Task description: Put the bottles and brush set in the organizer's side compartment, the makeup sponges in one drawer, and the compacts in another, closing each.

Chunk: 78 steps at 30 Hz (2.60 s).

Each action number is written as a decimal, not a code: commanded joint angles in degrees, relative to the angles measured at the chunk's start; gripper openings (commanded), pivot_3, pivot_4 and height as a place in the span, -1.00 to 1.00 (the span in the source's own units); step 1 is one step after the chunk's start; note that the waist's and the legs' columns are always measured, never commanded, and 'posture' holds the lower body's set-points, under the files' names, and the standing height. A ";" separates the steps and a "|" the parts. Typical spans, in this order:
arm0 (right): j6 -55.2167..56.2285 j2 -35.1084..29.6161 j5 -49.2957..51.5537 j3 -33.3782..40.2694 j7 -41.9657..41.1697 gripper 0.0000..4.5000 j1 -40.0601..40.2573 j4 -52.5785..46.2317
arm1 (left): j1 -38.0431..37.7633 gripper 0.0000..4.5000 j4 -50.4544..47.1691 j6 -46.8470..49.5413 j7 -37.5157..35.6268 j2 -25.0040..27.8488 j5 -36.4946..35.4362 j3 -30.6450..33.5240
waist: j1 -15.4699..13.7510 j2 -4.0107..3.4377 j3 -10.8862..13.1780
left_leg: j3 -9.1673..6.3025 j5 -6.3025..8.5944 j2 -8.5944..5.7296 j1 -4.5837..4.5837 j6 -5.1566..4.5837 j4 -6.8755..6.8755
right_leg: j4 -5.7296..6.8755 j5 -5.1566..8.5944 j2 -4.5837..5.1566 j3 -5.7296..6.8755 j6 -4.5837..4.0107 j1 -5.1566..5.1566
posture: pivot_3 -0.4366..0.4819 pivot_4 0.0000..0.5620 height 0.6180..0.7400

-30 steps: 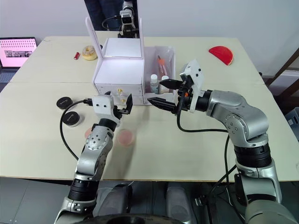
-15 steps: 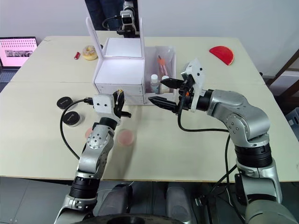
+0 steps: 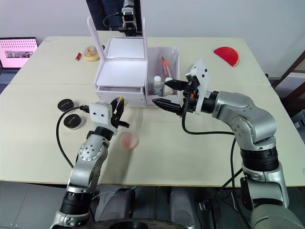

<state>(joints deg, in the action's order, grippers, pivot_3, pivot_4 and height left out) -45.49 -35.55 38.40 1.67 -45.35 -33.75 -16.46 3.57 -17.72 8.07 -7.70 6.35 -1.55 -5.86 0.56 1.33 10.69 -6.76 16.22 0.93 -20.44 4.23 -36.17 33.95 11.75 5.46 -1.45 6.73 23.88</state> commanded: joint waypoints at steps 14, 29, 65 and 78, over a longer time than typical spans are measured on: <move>1.99 -1.44 -0.65 1.55 -0.44 1.00 -1.41 0.04 | -10.13 -0.88 -14.30 1.87 -11.50 7.86 -9.22 0.00 | -0.20 -0.04 0.03 | 0.00 0.00 0.00 -0.03 0.00 -0.01 | -0.02 0.02 0.02 0.00 -0.01 0.02 | -0.05 -0.47 1.00; 1.97 -1.64 -0.98 1.58 -1.05 1.00 -1.50 0.03 | -10.00 -0.88 -14.01 2.94 -13.52 7.73 -10.87 -0.42 | -1.29 -0.04 0.03 | 0.01 0.00 0.00 -0.07 0.00 0.00 | -0.08 0.02 0.02 0.00 -0.01 0.04 | -0.05 -0.47 1.00; 2.16 -1.43 -1.08 1.95 -1.56 1.00 -1.39 0.64 | -11.56 0.98 -19.95 8.39 -17.68 13.74 -18.05 6.94 | 0.16 -0.08 0.05 | 0.01 0.00 0.00 -0.06 -0.01 0.04 | -0.08 0.02 0.02 0.01 -0.02 0.08 | -0.05 -0.47 1.00; 1.03 -11.61 3.94 18.56 -5.47 1.00 18.10 -6.49 | -15.52 0.98 -2.47 14.42 -40.53 37.50 -36.62 36.49 | 0.15 -0.13 0.10 | 0.08 0.01 0.01 -0.17 -0.01 0.06 | -0.09 0.15 0.06 0.01 0.10 0.26 | -0.05 -0.47 1.00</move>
<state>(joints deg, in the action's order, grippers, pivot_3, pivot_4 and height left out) -45.34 -46.07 40.98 16.23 -49.52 -16.41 -20.52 -12.21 -23.54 23.94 -45.00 42.51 -37.79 27.04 0.71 1.19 10.79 -6.68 16.23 0.94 -20.62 4.22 -36.10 33.86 11.92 5.52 -1.44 6.88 24.17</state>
